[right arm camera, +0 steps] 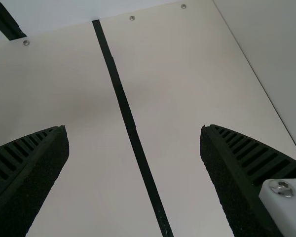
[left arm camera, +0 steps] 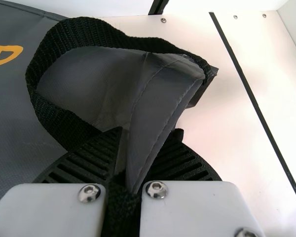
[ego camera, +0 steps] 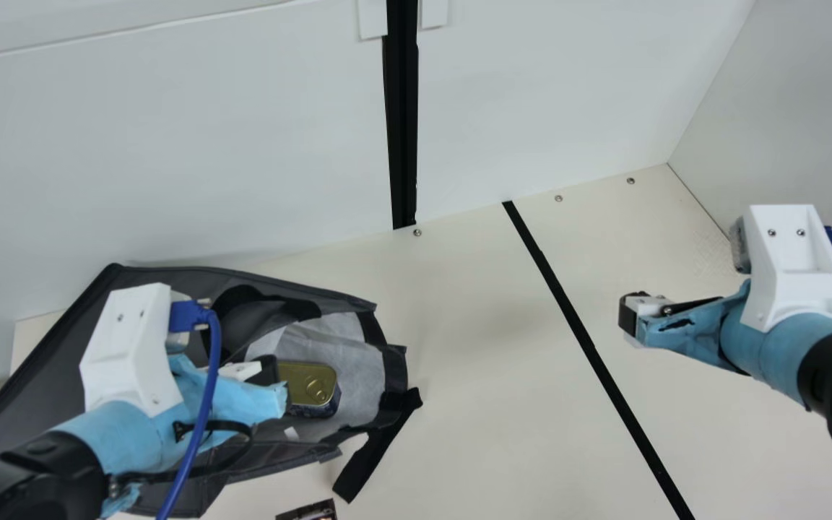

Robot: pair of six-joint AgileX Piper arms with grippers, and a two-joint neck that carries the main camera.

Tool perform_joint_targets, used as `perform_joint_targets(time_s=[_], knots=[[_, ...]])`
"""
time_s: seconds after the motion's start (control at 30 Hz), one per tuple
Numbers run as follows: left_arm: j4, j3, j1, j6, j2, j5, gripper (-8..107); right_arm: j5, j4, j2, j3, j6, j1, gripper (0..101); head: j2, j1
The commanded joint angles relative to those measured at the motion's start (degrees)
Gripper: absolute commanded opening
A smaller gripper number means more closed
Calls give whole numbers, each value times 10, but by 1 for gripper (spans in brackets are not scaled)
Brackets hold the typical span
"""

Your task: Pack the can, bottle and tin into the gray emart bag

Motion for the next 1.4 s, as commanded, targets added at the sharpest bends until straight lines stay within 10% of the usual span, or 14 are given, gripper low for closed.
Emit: perform_joint_targets(time_s=[0.0, 1.37], knots=[[0, 0, 0, 0, 0, 0, 10, -3, 4, 3, 1, -5, 1, 91, 0, -13], [0, 0, 0, 0, 0, 0, 10, -107, 150, 71, 39, -175, 14, 91, 0, -13]])
